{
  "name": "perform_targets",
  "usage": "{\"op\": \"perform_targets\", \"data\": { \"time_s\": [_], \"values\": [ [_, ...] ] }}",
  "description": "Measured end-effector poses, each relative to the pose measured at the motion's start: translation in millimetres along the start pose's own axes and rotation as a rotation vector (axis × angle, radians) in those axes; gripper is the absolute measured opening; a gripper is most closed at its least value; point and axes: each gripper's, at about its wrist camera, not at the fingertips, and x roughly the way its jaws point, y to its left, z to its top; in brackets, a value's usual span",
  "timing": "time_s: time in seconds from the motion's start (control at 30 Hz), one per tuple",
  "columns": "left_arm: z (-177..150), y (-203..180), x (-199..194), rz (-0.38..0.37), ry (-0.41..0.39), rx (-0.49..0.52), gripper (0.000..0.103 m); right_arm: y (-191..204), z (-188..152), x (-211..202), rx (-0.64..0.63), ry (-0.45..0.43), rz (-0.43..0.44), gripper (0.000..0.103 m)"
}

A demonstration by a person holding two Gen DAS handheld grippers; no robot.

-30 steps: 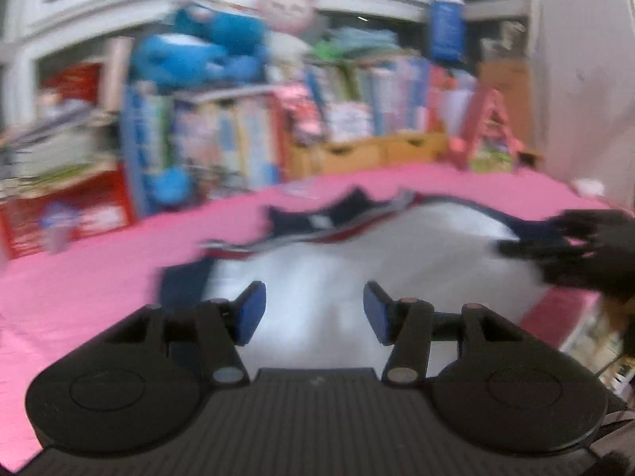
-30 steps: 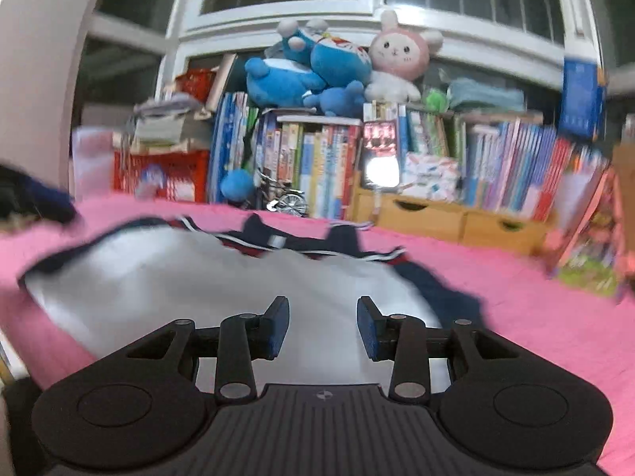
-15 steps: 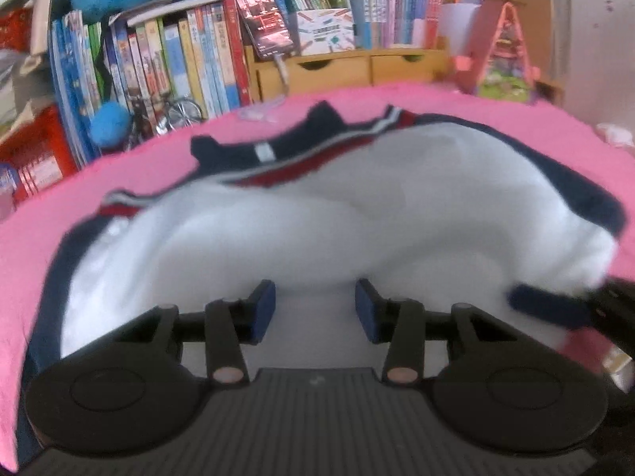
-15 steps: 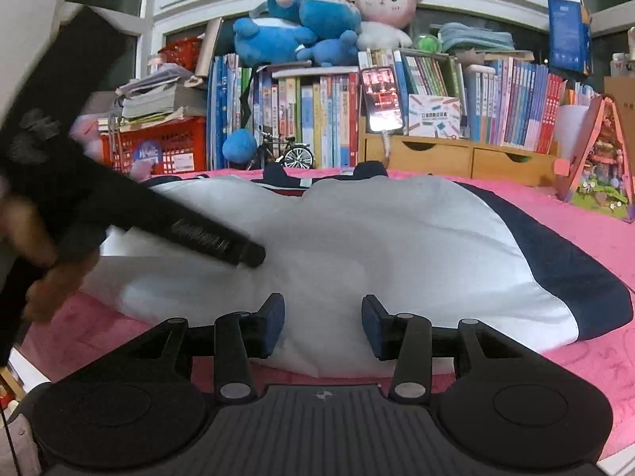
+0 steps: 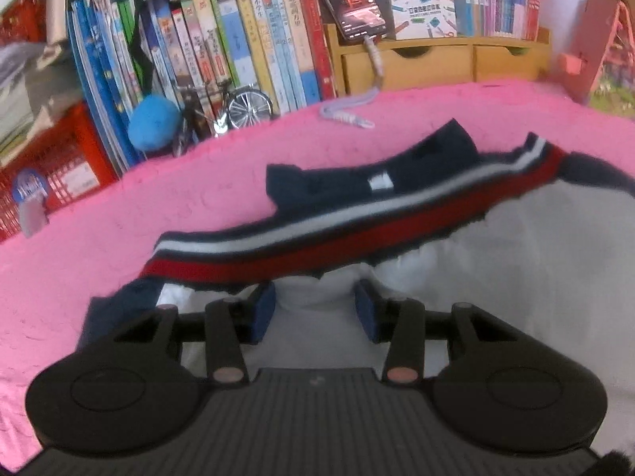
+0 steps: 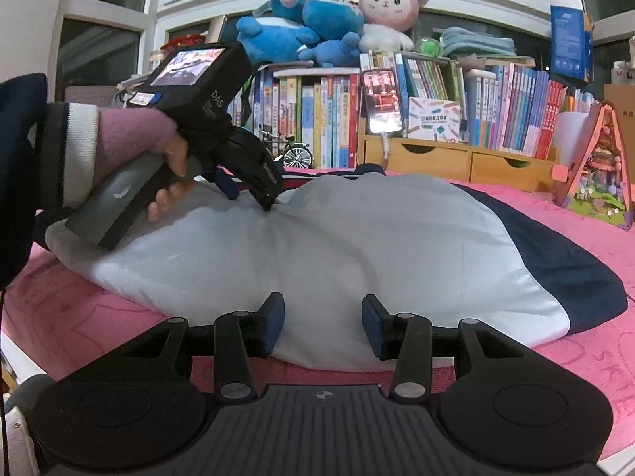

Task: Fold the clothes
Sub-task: 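Open both grippers and lift them off the jacket, then press the folded jacket flat with the left gripper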

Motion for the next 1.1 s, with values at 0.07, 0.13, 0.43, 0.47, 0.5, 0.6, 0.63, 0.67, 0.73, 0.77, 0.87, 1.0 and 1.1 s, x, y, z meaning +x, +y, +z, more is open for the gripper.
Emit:
{"op": "perform_targets", "data": {
  "time_s": [0.07, 0.13, 0.43, 0.47, 0.5, 0.6, 0.63, 0.67, 0.73, 0.77, 0.87, 1.0, 1.1],
  "values": [
    [-6.1, 1.2, -15.3, -0.019, -0.018, -0.002, 0.043, -0.3, -0.7, -2.8, 0.003, -0.013, -0.001, 0.048],
    [-10.0, 1.9, -33.6, -0.067, -0.046, -0.012, 0.043, -0.2, 0.3, -6.0, 0.005, -0.045, -0.018, 0.056],
    [-30.7, -41.2, -72.9, -0.384, 0.075, 0.055, 0.037, 27.2, 11.1, -8.5, -0.001, -0.080, 0.109, 0.059],
    [-30.7, -49.1, -63.1, -0.364, 0.094, 0.082, 0.033, 31.0, 9.2, -4.9, 0.009, -0.059, 0.100, 0.054],
    [-28.3, -54.6, -52.5, -0.344, 0.088, 0.102, 0.034, 31.8, 6.2, 0.8, 0.035, -0.020, 0.096, 0.051],
    [-1.4, -52.4, -17.8, -0.241, 0.050, 0.066, 0.031, 37.8, -0.5, 6.3, 0.040, 0.004, 0.070, 0.051],
    [8.9, -49.6, -2.4, -0.187, 0.044, 0.041, 0.028, 39.8, -1.3, 6.3, 0.036, 0.006, 0.065, 0.051],
    [16.3, -46.6, 11.0, -0.146, 0.033, 0.021, 0.028, 41.2, -2.0, 7.7, 0.038, 0.006, 0.063, 0.050],
    [28.6, -40.4, 32.0, -0.101, 0.000, -0.015, 0.028, 42.0, -4.0, 8.5, 0.037, 0.005, 0.063, 0.050],
    [34.0, -39.5, 41.1, -0.071, -0.009, -0.031, 0.026, 41.8, -4.8, 8.3, 0.037, 0.004, 0.065, 0.050],
    [36.6, -48.0, 53.3, -0.004, -0.038, -0.006, 0.025, 43.8, -6.4, 7.0, 0.030, -0.001, 0.068, 0.050],
    [36.9, -45.8, 52.8, -0.012, -0.035, 0.001, 0.025, 44.2, -5.3, 4.2, 0.018, -0.012, 0.070, 0.050],
    [38.3, -24.0, 40.3, -0.091, -0.020, -0.126, 0.023, 42.6, -0.1, -1.3, 0.011, -0.032, 0.054, 0.054]
  ]
}}
